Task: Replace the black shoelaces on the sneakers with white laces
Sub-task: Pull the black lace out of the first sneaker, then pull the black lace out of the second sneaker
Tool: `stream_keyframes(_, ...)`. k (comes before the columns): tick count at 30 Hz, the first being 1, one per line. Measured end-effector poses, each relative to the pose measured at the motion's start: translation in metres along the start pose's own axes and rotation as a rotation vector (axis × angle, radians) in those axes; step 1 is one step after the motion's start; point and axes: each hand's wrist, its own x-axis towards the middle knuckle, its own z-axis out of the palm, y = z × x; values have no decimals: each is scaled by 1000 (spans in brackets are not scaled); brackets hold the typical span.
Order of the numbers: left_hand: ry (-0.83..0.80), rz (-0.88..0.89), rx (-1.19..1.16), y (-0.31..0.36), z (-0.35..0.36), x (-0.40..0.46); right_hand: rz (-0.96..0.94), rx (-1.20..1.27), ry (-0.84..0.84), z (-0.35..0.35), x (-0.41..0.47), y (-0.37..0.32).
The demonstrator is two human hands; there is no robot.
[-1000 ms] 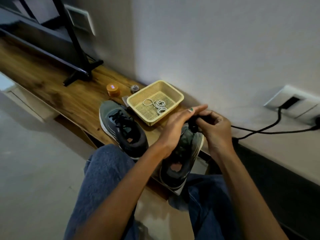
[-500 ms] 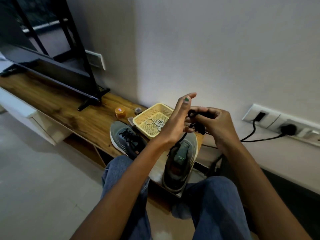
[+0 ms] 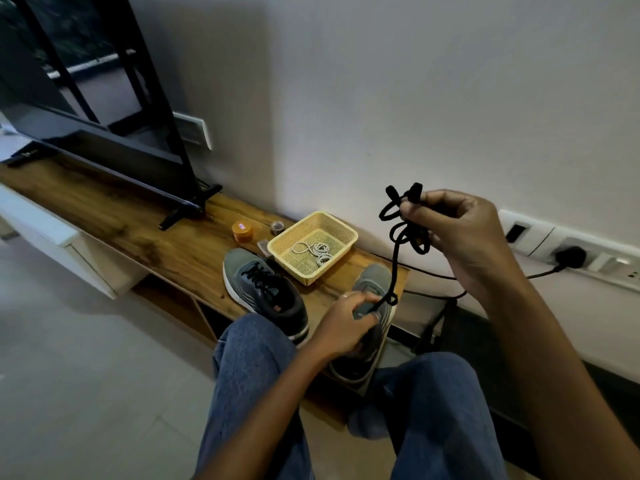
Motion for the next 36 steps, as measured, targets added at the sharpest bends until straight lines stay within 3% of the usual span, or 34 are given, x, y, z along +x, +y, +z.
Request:
stream_keyframes(5,135,-92,-80,-16,8,-2,20,-23,1,6,-7,19)
stream_keyframes(10,284,-300,-440,-15,7,-5,45,-139,88,12,-13,56)
stream_keyframes(13,319,-345,-543,-16,9,-6,94,-256,127,16,-19,91)
stream_keyframes(17,285,-367,-459,-17,9,-10,245,-457,7,19,-30,139)
stream_keyframes(21,164,-299,-103,-29,8,-10,372,-560,-213,15,-37,166)
stream_keyframes(25,208,-279,119,-35,3,-16,429,-500,-125,8,-36,172)
stream_keyframes(31,254,-319,83,-44,1,-24,382,-570,-23,4,-42,181)
stream_keyframes(33,191,-332,36,-46,4,-25,361,-634,-84,8,-51,186)
stream_keyframes(36,67,-357,-58,-54,11,-26,343,-773,-319,19,-68,201)
